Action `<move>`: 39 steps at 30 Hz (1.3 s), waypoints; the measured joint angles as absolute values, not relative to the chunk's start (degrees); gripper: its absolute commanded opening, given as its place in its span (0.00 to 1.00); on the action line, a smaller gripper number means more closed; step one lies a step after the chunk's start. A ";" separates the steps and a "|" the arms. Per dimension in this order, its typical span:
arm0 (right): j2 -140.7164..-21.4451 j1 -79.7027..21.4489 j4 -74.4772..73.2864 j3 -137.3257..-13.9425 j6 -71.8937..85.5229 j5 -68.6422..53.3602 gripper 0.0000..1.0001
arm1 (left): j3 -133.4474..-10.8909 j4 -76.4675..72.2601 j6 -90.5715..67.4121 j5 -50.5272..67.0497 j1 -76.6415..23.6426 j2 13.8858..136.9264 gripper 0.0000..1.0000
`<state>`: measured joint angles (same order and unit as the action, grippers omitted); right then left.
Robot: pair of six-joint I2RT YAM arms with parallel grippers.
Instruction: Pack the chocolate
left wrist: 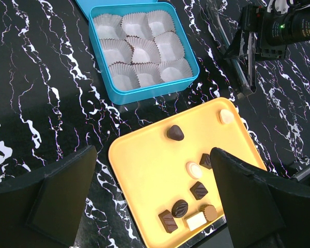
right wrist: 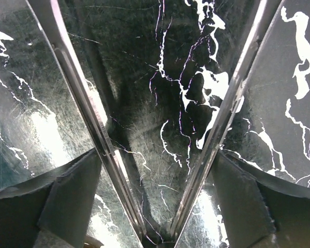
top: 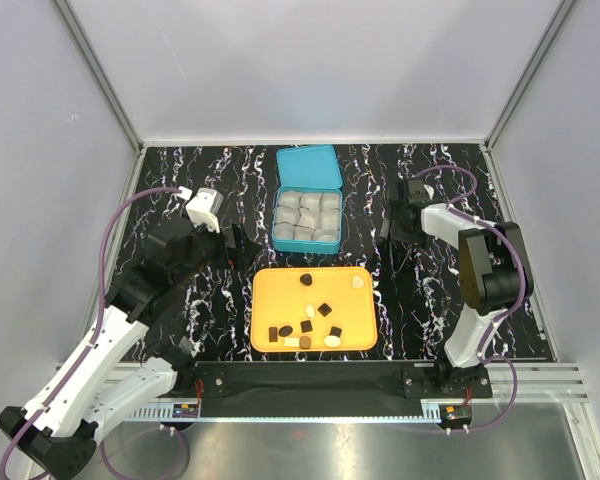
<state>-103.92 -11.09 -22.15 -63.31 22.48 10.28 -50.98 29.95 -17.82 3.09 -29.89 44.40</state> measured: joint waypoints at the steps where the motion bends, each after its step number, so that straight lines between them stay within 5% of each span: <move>1: -103.96 -11.07 -22.15 -63.33 22.41 10.31 0.88 | -50.98 29.93 -17.80 3.07 -29.89 44.40 0.99; 7: -104.03 -11.07 -22.24 -63.42 21.78 10.17 0.69 | -50.98 29.95 -17.80 3.07 -29.89 44.40 0.99; 39: -81.93 -11.20 -48.29 -72.12 17.50 -4.86 0.52 | -50.96 29.93 -17.82 3.07 -29.89 44.31 0.99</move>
